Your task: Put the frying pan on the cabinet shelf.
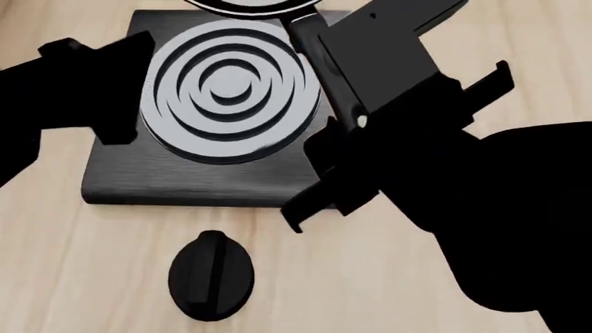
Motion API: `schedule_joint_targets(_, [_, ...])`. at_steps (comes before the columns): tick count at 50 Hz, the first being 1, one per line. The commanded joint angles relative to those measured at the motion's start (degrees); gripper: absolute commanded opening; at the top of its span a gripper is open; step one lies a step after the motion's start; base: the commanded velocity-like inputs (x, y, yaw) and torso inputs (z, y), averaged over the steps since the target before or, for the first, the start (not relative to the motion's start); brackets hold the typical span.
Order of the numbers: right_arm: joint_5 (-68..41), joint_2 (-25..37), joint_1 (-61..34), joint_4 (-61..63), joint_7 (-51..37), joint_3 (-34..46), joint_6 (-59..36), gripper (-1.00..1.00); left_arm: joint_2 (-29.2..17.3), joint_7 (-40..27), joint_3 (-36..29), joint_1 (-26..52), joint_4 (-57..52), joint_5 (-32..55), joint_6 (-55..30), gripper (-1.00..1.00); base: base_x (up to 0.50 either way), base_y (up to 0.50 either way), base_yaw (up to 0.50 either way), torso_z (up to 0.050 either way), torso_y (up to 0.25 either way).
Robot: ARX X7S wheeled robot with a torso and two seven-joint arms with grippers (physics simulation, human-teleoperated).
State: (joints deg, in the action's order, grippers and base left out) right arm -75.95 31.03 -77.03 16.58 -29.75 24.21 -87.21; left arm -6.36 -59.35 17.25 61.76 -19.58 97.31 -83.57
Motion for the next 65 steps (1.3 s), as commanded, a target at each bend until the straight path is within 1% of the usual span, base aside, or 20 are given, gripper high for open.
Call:
schedule_joint_targets(1, [-0.8, -1.5, -2.5, 2.2, -2.9, 0.3, 1.5, -1.00, 2.9, -16.4, -1.1, -1.9, 1.0, 18.4, 10.5, 1.00, 0.00, 0.01, 0.01, 0.000, 0.000])
schedule_joint_targets(2, [-1.2, -1.7, -2.4, 2.3, -3.3, 0.2, 1.6, -1.00, 4.0, -19.6, -1.2, -3.3, 1.7, 20.8, 14.3, 1.00, 0.00, 0.00, 0.00, 0.000, 0.000])
schedule_joint_targets(3, [-2.0, -2.1, -2.2, 2.6, -4.3, 0.0, 1.5, -1.00, 3.7, -18.4, -2.6, -3.3, 1.5, 21.0, 12.6, 1.00, 0.00, 0.00, 0.01, 0.000, 0.000])
schedule_joint_targets(4, [-2.0, -2.1, -2.0, 2.9, -4.4, 0.3, 1.6, -1.00, 3.4, -19.4, -4.5, -3.5, 1.7, 23.6, 12.9, 1.00, 0.00, 0.00, 0.00, 0.000, 0.011])
schedule_joint_targets(7, [-2.7, -2.4, -1.7, 3.0, -5.4, 0.4, 1.8, -1.00, 5.8, -20.6, -4.6, -5.6, 0.6, 24.8, 18.9, 1.00, 0.00, 0.00, 0.00, 0.000, 0.000])
schedule_joint_targets(8, [-2.5, -2.4, -1.8, 3.0, -5.3, 0.7, 2.0, -1.00, 5.8, -20.5, -5.3, -5.9, 0.4, 24.9, 20.5, 1.00, 0.00, 0.00, 0.01, 0.000, 0.000])
schedule_joint_targets(10, [-2.6, -2.4, -2.0, 2.9, -5.4, 0.9, 2.3, -1.00, 5.3, -19.0, -6.9, -6.1, 0.1, 24.0, 20.2, 1.00, 0.00, 0.00, 0.00, 0.000, 0.005])
schedule_joint_targets(12, [-2.4, -2.3, -2.0, 3.0, -5.4, 1.1, 2.6, -1.00, 5.3, -18.2, -7.5, -6.8, -0.1, 23.3, 21.3, 1.00, 0.00, 0.00, 0.00, 0.000, 0.000])
schedule_joint_targets(13, [-2.4, -2.3, -2.0, 3.0, -5.4, 1.1, 2.6, -1.00, 5.8, -18.0, -7.9, -7.2, -0.4, 22.6, 23.2, 1.00, 0.00, 0.00, 0.00, 0.000, 0.000])
schedule_joint_targets(19, [-2.9, -2.4, -0.9, 4.4, -6.0, 1.8, 3.5, -1.00, 5.6, -12.3, -10.8, -7.2, 0.8, 17.7, 25.8, 1.00, 0.00, 0.00, 0.00, 0.000, 0.003])
schedule_joint_targets(27, [-3.2, -1.9, -1.0, 5.6, -6.0, 2.8, 4.2, -1.00, 5.4, -6.1, -12.2, -6.5, 3.3, 12.5, 32.1, 1.00, 0.00, 0.00, 0.00, 0.000, 0.001])
schedule_joint_targets(34, [-2.4, -1.1, -1.0, 7.0, -6.1, 4.0, 4.9, -1.00, 5.1, -4.5, -12.8, -6.0, 5.8, 13.9, 38.1, 1.00, 0.00, 0.00, 0.00, 0.001, 0.003])
schedule_joint_targets(38, [-3.3, -1.1, -0.7, 7.4, -6.9, 4.2, 5.1, -1.00, 4.2, -2.9, -13.9, -4.9, 7.6, 13.1, 38.6, 1.00, 0.00, 0.00, 0.00, 0.000, 0.000])
schedule_joint_targets(40, [-3.4, -1.0, -0.4, 7.5, -6.9, 4.2, 5.5, -1.00, 4.2, -3.2, -14.5, -4.9, 7.4, 13.3, 39.0, 1.00, 0.00, 0.00, 0.00, 0.000, 0.005])
schedule_joint_targets(46, [-4.1, -1.0, -0.4, 7.6, -7.5, 4.4, 5.9, -1.00, 4.6, -2.3, -16.1, -7.6, 6.8, 13.9, 40.4, 1.00, 0.00, 0.00, 0.00, 0.000, 0.002])
schedule_joint_targets(61, [-7.1, -0.6, -0.7, 8.8, -9.6, 4.5, 6.4, -1.00, 3.5, -0.3, -19.6, -9.5, 7.2, 12.5, 42.5, 1.00, 0.00, 0.00, 0.00, 0.001, 0.002])
schedule_joint_targets(65, [-7.9, -0.6, -1.1, 9.1, -10.1, 4.7, 6.4, -1.00, 3.9, -0.2, -20.1, -9.6, 7.5, 12.7, 43.9, 1.00, 0.00, 0.00, 0.00, 0.000, 0.003])
